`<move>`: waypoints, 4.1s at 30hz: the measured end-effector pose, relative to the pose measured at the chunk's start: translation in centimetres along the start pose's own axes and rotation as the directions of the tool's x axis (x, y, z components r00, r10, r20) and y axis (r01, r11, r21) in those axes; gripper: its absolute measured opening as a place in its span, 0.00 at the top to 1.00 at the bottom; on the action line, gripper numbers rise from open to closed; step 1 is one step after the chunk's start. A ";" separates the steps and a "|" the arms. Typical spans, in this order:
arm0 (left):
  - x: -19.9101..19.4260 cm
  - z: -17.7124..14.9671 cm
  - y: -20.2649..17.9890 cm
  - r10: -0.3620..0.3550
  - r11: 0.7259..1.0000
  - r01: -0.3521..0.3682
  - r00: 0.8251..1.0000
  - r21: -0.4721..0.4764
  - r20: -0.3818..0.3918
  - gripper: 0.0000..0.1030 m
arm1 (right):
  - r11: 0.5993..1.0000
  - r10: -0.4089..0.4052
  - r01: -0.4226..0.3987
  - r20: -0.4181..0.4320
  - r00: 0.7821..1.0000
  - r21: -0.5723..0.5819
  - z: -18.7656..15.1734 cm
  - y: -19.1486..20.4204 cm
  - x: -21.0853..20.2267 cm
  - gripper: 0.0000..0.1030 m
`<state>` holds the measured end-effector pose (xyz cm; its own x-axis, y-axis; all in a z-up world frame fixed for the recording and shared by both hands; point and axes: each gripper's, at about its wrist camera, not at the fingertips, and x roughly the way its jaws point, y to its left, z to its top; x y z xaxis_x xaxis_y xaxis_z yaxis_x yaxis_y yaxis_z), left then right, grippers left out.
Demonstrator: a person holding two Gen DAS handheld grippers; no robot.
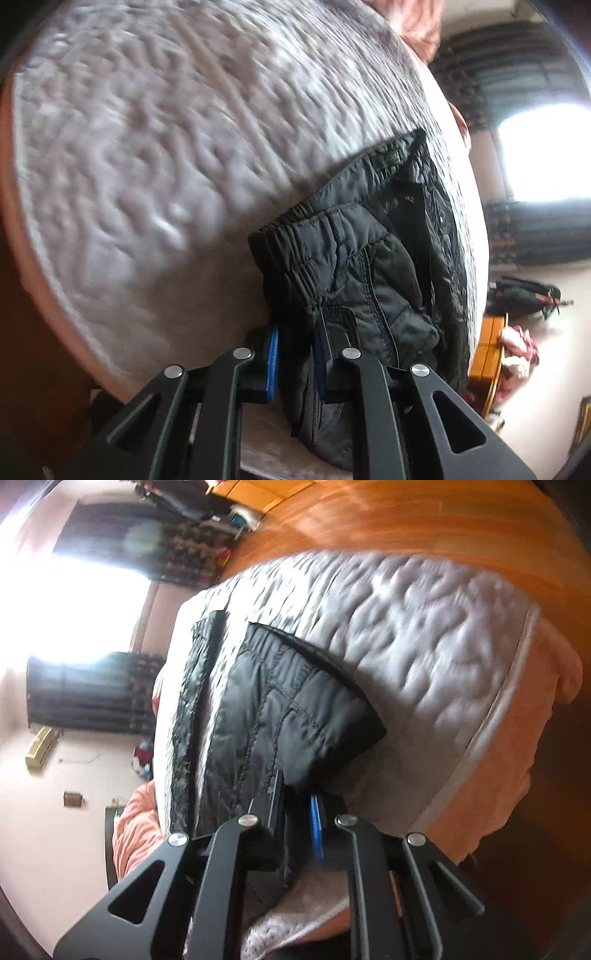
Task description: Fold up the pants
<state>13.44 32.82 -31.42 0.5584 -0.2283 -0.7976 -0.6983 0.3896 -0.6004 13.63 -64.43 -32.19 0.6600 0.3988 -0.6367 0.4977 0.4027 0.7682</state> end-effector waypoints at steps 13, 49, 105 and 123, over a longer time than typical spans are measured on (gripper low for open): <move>-2.9 1.7 -0.6 0.179 0.976 -0.186 0.982 0.111 0.067 0.35 | 0.845 -0.296 0.336 0.159 0.942 -0.415 -4.4 9.8 -1.5 0.30; 15.7 22.4 -20.0 0.114 0.786 0.007 0.981 0.618 -0.156 0.69 | 0.814 -0.271 0.140 -0.154 0.950 -0.563 15.3 29.1 24.1 0.16; -8.4 11.0 -15.4 -0.201 0.800 0.145 0.979 0.582 0.032 0.88 | 0.740 -0.098 0.108 0.052 0.994 -0.664 8.7 24.1 1.5 0.92; -8.3 7.3 -5.7 -0.192 0.857 0.163 0.981 0.490 0.009 0.86 | 0.798 -0.110 0.119 0.051 0.993 -0.590 2.0 15.2 -3.1 0.89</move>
<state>16.08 38.99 -20.96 0.6863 -0.2909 -0.6666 -0.2877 0.7333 -0.6161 20.24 -61.25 -18.41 0.6291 0.3091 -0.7132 0.1440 0.8553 0.4977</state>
